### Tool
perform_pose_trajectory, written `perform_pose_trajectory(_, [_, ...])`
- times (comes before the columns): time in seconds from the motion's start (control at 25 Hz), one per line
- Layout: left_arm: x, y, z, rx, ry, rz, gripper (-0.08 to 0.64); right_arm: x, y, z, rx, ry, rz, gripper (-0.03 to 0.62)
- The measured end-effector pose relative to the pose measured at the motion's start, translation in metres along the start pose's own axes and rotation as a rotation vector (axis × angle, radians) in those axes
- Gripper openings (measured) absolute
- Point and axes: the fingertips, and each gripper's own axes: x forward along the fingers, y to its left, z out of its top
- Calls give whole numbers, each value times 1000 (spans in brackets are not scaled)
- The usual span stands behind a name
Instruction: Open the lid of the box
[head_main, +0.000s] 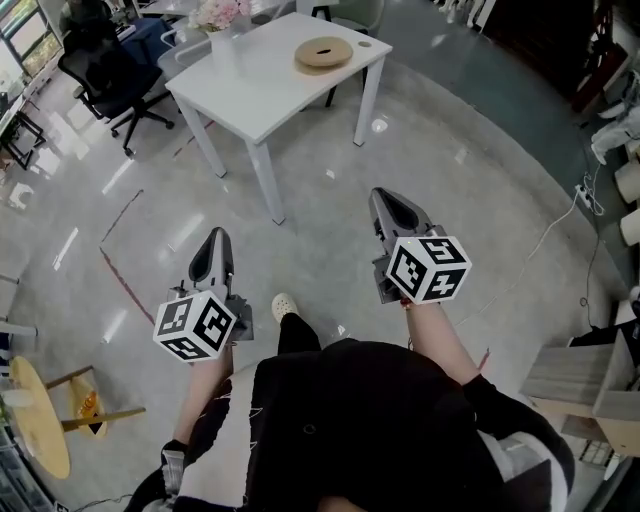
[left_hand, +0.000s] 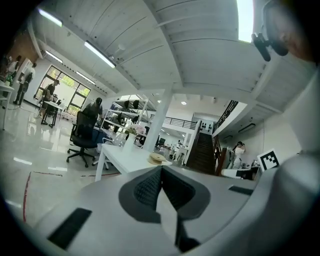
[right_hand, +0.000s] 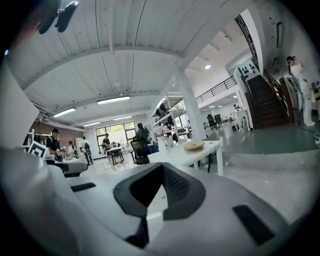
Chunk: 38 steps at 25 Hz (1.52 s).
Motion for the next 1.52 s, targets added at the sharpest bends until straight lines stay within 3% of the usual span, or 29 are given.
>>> perform_pose_trajectory(0.36, [75,34,44,-2,2,-43,11,70,-4,34,-40,-1,-42,5])
perform_pose_trajectory(0.92, [160,75,110,32,-43,-130,11,159,-5,83,19,-52,-76,5])
perform_pose_trajectory(1.16, [179,100,125,28,-65,-137,11,191,-8,76,49,-40,-96,5])
perform_pose_trajectory(1.52, [191,126,103,28,4,-115,11,211,-21,39,96,44,-140,5])
